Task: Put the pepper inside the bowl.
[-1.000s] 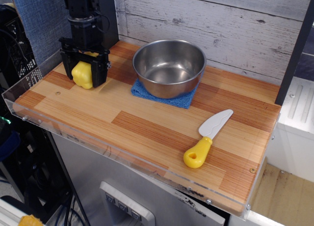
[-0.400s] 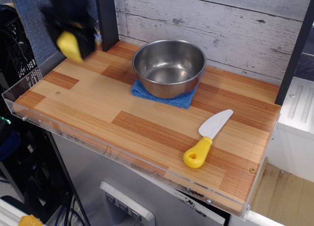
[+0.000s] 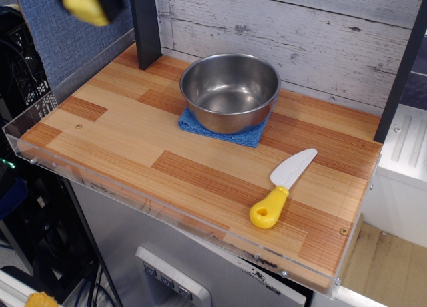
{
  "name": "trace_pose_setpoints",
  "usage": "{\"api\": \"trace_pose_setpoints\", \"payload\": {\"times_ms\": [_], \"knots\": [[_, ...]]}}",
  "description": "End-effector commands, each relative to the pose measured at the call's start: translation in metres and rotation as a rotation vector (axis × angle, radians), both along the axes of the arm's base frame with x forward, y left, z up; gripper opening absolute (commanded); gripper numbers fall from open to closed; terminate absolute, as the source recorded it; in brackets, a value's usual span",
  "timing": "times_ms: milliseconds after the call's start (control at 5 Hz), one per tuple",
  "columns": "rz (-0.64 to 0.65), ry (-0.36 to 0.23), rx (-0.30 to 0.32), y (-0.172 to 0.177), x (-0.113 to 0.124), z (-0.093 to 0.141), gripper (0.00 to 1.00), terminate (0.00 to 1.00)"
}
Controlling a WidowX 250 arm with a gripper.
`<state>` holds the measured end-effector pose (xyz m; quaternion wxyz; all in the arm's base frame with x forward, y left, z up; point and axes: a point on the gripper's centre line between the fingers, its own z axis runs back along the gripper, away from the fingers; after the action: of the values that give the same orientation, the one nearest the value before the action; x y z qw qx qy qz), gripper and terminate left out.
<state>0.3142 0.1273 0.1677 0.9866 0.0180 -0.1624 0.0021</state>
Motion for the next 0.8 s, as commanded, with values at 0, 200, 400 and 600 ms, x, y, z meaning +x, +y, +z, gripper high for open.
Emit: {"api": "trace_pose_setpoints", "payload": {"times_ms": [0,200,400,600], "knots": [[-0.261,0.191,-0.014,-0.094,0.054,-0.049,0.00,0.00],[-0.306,0.207,0.004,-0.109,0.060,-0.060,0.00,0.00],[-0.299,0.202,0.016,-0.107,0.059,-0.061,0.00,0.00],[-0.268,0.184,0.042,-0.096,0.056,-0.053,0.00,0.00]]}}
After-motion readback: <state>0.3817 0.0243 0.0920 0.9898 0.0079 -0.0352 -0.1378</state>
